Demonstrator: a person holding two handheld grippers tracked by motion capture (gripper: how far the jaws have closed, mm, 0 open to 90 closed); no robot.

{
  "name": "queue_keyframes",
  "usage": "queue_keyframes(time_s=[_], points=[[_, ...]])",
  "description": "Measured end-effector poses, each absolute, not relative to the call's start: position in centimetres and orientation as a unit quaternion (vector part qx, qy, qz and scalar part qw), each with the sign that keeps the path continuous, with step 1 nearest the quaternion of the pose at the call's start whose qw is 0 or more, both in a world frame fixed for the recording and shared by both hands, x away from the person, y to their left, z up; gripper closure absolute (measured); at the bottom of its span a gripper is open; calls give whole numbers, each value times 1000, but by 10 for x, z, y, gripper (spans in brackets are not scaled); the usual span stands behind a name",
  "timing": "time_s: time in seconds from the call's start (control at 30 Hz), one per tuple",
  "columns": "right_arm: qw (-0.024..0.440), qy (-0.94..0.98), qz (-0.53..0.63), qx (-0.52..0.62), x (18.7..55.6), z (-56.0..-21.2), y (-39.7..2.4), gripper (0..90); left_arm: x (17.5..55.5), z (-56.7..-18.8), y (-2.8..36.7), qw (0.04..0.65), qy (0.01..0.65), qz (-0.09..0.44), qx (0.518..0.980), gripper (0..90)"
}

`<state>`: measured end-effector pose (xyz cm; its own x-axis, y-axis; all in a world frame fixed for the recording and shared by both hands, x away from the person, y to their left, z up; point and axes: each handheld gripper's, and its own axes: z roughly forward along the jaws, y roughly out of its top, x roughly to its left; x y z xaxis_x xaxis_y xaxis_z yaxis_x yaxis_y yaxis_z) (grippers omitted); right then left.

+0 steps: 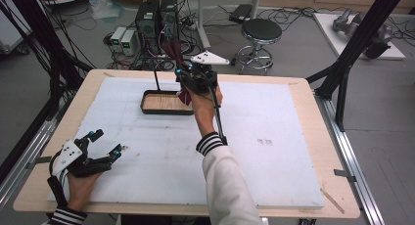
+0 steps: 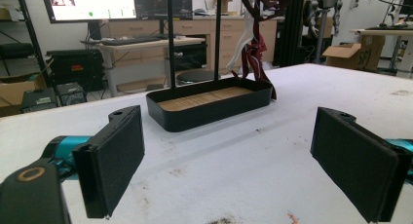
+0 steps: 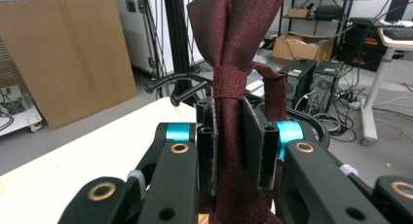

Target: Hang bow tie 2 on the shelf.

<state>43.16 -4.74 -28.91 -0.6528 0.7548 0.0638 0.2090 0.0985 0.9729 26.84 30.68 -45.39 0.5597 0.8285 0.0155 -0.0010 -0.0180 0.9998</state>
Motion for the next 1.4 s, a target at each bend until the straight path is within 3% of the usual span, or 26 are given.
queue_keyframes(time_s=[1.4], points=[[202,721,557,359,455,-319,-13,771,268,-454,307,620,329,334,628,127]])
